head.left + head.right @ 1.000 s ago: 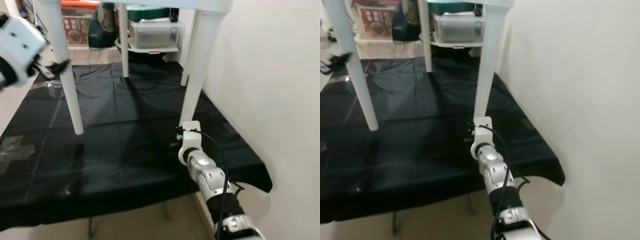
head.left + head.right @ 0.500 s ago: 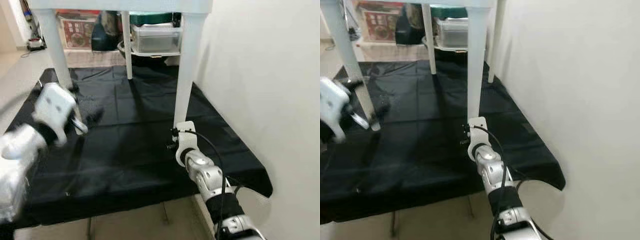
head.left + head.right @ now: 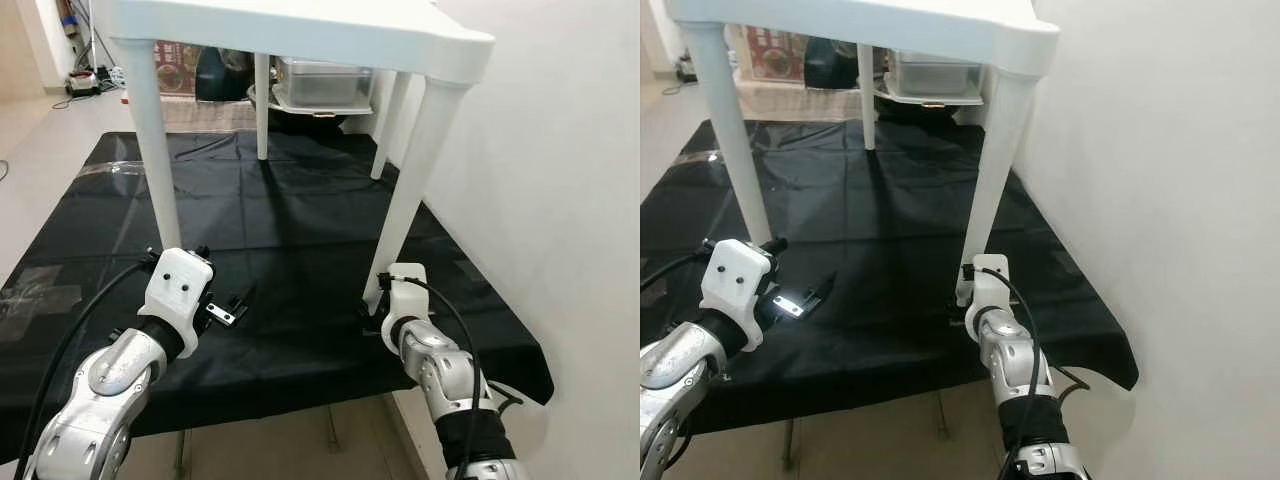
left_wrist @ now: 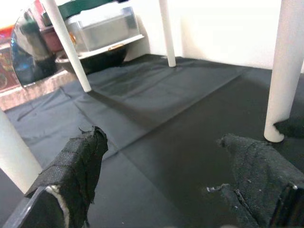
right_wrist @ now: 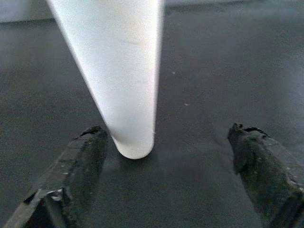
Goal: Building children table
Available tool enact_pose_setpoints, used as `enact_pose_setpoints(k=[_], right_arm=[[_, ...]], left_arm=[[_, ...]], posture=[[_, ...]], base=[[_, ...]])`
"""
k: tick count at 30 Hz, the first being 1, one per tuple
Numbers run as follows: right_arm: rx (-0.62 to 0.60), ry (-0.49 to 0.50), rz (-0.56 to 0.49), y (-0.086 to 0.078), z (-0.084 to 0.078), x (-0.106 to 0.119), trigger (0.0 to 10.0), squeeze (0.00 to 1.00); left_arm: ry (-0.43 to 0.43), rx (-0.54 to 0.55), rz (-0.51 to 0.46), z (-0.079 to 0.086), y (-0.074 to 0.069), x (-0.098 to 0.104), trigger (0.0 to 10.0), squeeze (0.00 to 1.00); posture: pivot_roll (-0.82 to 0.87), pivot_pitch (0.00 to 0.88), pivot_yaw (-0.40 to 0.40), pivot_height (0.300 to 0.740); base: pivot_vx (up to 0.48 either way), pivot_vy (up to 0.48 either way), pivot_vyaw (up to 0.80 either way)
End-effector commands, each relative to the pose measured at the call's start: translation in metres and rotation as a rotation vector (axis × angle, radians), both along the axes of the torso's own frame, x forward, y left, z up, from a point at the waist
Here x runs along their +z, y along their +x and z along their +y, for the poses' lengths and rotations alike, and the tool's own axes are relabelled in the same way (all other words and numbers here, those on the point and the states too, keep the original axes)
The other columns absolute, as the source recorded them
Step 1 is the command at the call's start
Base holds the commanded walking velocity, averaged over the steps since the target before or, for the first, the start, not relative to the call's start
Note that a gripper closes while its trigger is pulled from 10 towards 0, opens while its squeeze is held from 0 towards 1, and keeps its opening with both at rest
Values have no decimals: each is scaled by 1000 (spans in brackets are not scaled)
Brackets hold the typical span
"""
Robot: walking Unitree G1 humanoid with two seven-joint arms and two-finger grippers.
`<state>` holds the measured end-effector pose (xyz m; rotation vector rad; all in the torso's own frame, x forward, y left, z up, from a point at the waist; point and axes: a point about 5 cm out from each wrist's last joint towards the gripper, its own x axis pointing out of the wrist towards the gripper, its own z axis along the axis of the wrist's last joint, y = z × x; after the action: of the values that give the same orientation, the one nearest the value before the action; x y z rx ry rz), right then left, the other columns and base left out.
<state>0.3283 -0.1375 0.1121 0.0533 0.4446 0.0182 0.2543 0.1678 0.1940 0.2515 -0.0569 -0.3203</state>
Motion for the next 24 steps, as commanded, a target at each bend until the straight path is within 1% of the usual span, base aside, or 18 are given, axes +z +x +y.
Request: enact_pose_setpoints(k=[1, 4, 6, 8, 9, 10, 11, 12, 13, 14, 15, 16, 17, 19, 20, 22, 23, 24], right_arm=[[-20, 10, -15, -2, -7, 6, 10000, 1000], [-42, 20, -57, -10, -16, 17, 10000, 1000], [-34, 5, -126, -22, -23, 28, 10000, 1000], [-34, 5, -126, -22, -23, 28, 10000, 1000], [-33, 1, -146, -27, -25, 31, 10000, 1000], [-33, 1, -146, -27, -25, 31, 10000, 1000], [-32, -24, -185, -34, -28, 36, 10000, 1000], [-34, -42, -190, -40, -32, 37, 10000, 1000], [-34, -42, -190, -40, -32, 37, 10000, 1000], [-27, -54, -188, -46, -34, 37, 10000, 961], [-21, -59, -183, -49, -36, 36, 10000, 0], [-21, -59, -183, -49, -36, 36, 10000, 0], [-4, -67, -156, -52, -36, 34, 10000, 0], [22, -120, -117, -54, -35, 30, 10000, 0], [22, -120, -117, -54, -35, 30, 10000, 0], [21, -154, -115, -56, -34, 29, 10000, 0], [32, -120, -105, -56, -30, 28, 10000, 0], [32, -120, -105, -56, -30, 28, 10000, 0]], left_arm=[[-2, -2, 30, -4, -3, -6, 10000, 0], [-26, 2, 44, -9, -7, -9, 10000, 0], [-33, 2, 58, -14, -10, -15, 10000, 0], [-33, 2, 58, -14, -10, -15, 10000, 0], [-34, 4, 63, -16, -11, -17, 10000, 0], [-34, 4, 63, -16, -11, -17, 10000, 0], [-54, 16, 76, -17, -13, -20, 10000, 0], [-67, 35, 84, -18, -16, -24, 10000, 0], [-67, 35, 84, -18, -16, -24, 10000, 0], [-85, 59, 98, -17, -18, -27, 10000, 0], [-97, 75, 107, -16, -20, -30, 10000, 0], [-97, 75, 107, -16, -20, -30, 10000, 0], [-107, 94, 115, -15, -22, -32, 10000, 0], [-125, 146, 140, -10, -25, -37, 10000, 0], [-125, 146, 140, -10, -25, -37, 10000, 0], [-134, 180, 153, -8, -27, -40, 10000, 0], [-133, 188, 154, -7, -28, -41, 10000, 0], [-133, 188, 154, -7, -28, -41, 10000, 0]], posture=[[61, 0, -89, 740], [46, 0, -79, 740], [37, 0, -71, 740], [37, 0, -71, 740], [37, 0, -71, 740], [37, 0, -71, 740], [32, 0, -68, 740], [32, 0, -68, 740], [32, 0, -68, 740], [32, 0, -69, 740], [32, 0, -69, 740], [32, 0, -69, 740], [37, 0, -69, 740], [39, 0, -68, 740], [39, 0, -68, 740], [39, 0, -68, 740], [54, 0, -78, 740], [54, 0, -78, 740]], base=[[0, 0, 0], [0, 0, 0], [0, 0, 0], [0, 0, 0], [0, 0, 0], [0, 0, 0], [0, 0, 0], [0, 0, 0], [0, 0, 0], [0, 0, 0], [0, 0, 0], [0, 0, 0], [0, 0, 0], [0, 0, 0], [0, 0, 0], [0, 0, 0], [0, 0, 0], [0, 0, 0]])
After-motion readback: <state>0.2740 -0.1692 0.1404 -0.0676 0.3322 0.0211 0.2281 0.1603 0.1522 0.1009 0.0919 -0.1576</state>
